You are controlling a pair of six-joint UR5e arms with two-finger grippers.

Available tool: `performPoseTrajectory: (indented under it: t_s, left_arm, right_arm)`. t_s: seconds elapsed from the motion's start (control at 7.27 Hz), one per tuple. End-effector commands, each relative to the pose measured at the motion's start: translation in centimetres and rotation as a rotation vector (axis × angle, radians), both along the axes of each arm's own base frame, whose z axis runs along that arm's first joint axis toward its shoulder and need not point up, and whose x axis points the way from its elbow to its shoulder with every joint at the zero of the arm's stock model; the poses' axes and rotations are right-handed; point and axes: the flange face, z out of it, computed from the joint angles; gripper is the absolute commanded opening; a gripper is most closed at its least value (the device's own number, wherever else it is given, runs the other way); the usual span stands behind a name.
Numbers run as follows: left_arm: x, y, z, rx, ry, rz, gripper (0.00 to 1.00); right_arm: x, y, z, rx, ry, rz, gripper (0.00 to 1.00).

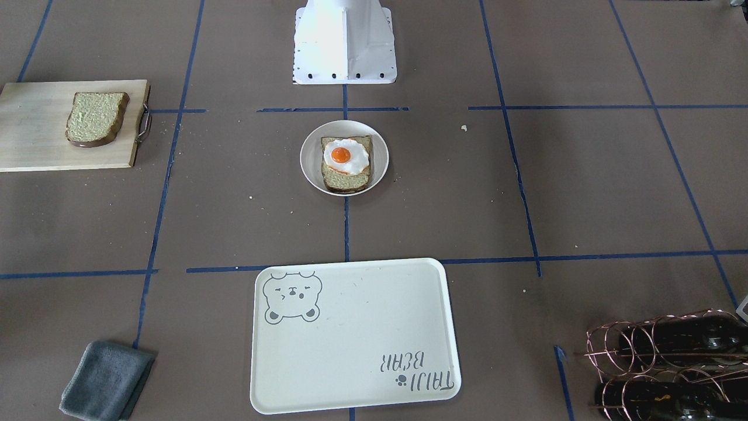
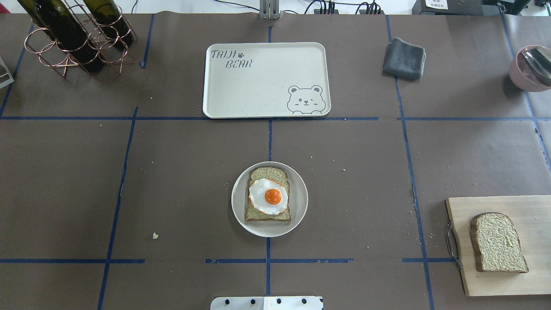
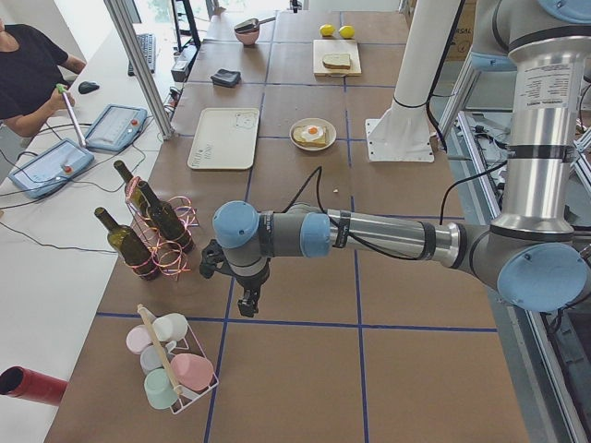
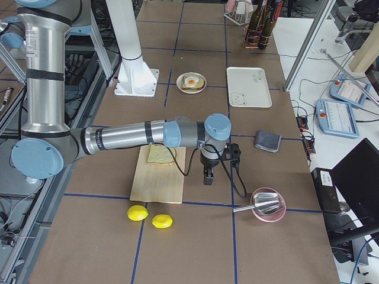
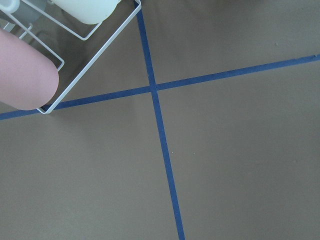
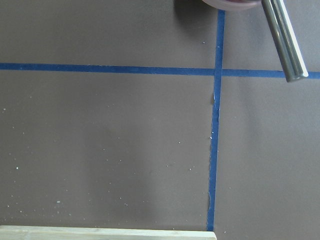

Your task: Make sandwich and place on tray

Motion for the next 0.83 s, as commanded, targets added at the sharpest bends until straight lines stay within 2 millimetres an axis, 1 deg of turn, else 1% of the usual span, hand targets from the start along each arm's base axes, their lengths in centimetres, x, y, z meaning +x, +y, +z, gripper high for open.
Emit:
performPoseTrajectory:
  t_s: [0.0,0.28,0.41,0.69]
  left_arm:
    - [0.08,-0.18,0.36,-0.001,0.007,0.002,1.0]
    - [0.0,-0.25,0.01,0.0,-0.004,-0.004,1.0]
    - [0.04,-0.39,-0.18,0.0,0.002,-0.007,1.0]
    - [0.07,-0.36,-0.05,0.011,0.007,0.002,1.0]
  right_arm:
    - [0.02,-0.01,-0.08,0.001,-0.001,0.001,1.0]
    - [-0.03,-0.08,0.02,0.0,0.003,0.0,1.0]
    - [-0.04,-0.14,-0.57,0.012,0.001,0.0,1.0]
    - [-0.26,0.21,-0.33,-0.001,-0.034,-0.004,1.0]
